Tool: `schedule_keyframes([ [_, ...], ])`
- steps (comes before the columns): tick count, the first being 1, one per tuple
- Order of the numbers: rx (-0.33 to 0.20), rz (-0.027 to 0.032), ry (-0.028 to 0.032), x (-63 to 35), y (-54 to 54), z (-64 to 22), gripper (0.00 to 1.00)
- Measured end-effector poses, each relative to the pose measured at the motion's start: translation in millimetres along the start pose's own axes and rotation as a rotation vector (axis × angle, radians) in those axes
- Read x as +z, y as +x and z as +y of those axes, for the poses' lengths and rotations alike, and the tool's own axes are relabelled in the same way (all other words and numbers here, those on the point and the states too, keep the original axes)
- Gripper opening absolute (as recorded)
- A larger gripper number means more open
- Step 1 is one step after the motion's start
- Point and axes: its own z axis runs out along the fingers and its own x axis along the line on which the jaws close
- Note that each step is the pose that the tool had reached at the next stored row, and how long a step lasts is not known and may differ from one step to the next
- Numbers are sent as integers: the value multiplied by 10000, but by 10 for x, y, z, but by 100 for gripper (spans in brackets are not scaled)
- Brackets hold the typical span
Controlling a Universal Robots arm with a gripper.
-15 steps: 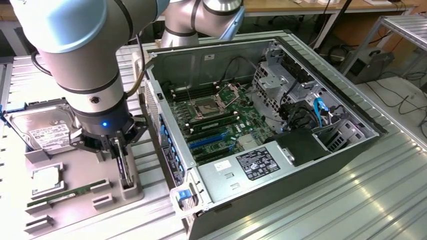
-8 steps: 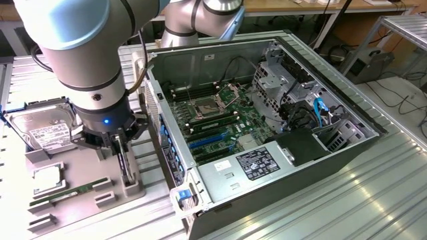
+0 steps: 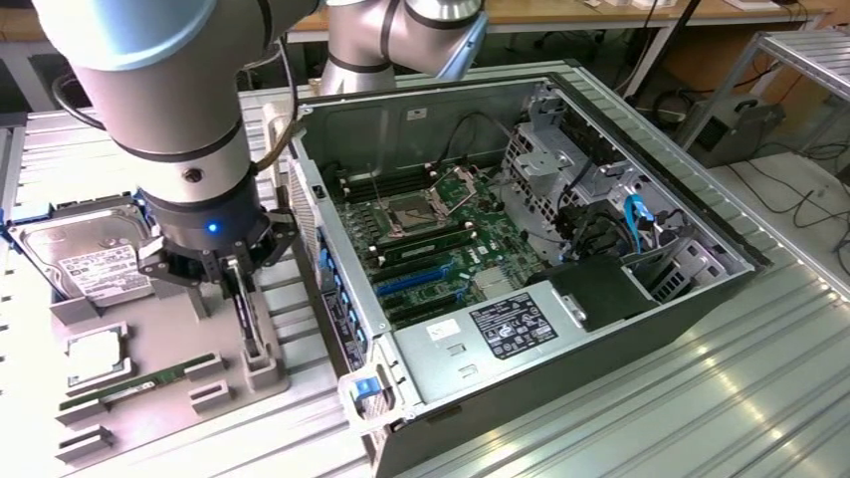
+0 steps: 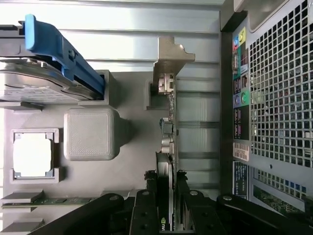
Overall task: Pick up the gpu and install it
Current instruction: 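Pick up the gpu and move the gpu toward the slot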
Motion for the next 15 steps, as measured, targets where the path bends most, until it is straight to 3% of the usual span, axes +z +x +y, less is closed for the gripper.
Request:
schedule_keyframes([
  [12,-518,130,-39,-442,-32,45,26],
  [14,-573,150,-43,-558,-49,53,26],
  [15,-612,168,-44,-667,-67,57,26],
])
